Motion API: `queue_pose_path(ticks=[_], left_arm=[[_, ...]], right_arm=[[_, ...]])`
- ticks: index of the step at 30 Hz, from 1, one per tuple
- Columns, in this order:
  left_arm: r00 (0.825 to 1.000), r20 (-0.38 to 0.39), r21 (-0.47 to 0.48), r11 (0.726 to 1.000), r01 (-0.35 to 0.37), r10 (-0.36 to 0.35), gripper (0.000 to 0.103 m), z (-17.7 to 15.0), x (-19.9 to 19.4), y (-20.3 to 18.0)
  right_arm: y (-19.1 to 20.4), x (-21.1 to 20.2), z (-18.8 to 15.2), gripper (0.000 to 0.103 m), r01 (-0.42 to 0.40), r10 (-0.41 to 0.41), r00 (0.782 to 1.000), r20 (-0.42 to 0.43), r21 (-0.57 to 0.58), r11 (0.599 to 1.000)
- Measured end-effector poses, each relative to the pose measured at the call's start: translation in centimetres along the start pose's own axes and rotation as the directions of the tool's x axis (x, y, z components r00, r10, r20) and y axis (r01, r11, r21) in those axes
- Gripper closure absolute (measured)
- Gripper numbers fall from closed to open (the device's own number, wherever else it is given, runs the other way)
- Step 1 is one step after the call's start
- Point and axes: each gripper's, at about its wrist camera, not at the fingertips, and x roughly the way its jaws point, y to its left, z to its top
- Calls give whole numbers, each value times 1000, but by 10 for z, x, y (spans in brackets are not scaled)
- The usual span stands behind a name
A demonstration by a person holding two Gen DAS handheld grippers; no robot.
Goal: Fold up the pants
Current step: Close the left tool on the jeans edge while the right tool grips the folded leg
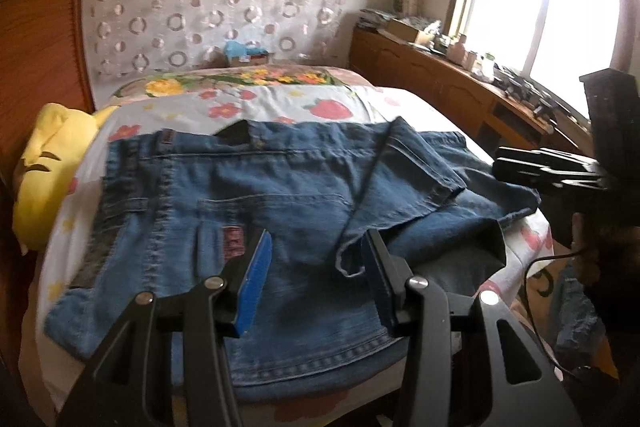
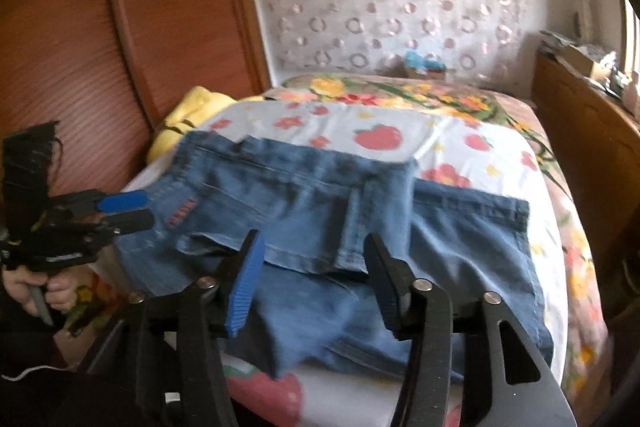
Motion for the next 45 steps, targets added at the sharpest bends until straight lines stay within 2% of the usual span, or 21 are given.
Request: queue_pose_path(ticks=[6,11,14,18,24,26,28,30,34,39,41,43,44,45], left_arm=[[997,-65,28,999,40,-38,57,-4,24,-13],[994,-102,48,998,36,-31,57,-6,36,-18],[995,-99,57,998,31,-25,58,-6,39,-19],[994,-101,74,996,47,-40,68,-3,44,-21],[992,-119,111,992,63,-50,78,-6,53,-27],[992,-117,126,990,67,-52,82,-8,53,-30],[992,-113,133,989,69,-54,89,-9,52,-32],[994,-101,137,989,62,-49,99,-8,49,-33],[997,-52,144,988,63,-56,101,-2,31,-38],[999,6,163,985,49,-50,101,7,7,-42],[999,28,159,987,33,-38,101,9,-1,-40],[998,42,148,988,31,-37,101,11,-9,-35],[998,45,145,989,27,-33,101,11,-11,-33],[999,43,146,989,18,-24,101,11,-11,-30]], right_arm=[[-22,21,-17,49,35,-33,998,-52,39,999],[-34,36,-21,49,49,-45,996,-81,58,997],[-37,44,-22,49,41,-35,995,-93,74,996],[-42,52,-20,49,31,-22,994,-106,86,996],[-49,66,-21,49,20,-5,990,-140,112,994],[-50,66,-22,60,19,-2,990,-138,120,993],[-50,66,-22,88,6,10,990,-137,116,993],[-49,65,-21,101,-14,30,990,-141,111,994],[-35,51,-13,103,-24,29,996,-87,54,998],[-35,40,-2,103,6,-5,999,-44,34,999],[-39,41,-1,94,17,-15,999,-48,38,999],[-42,44,-2,47,22,-19,998,-52,54,998],[-43,45,-2,40,15,-12,999,-49,66,998],[-44,48,-2,39,3,1,999,-47,80,997]])
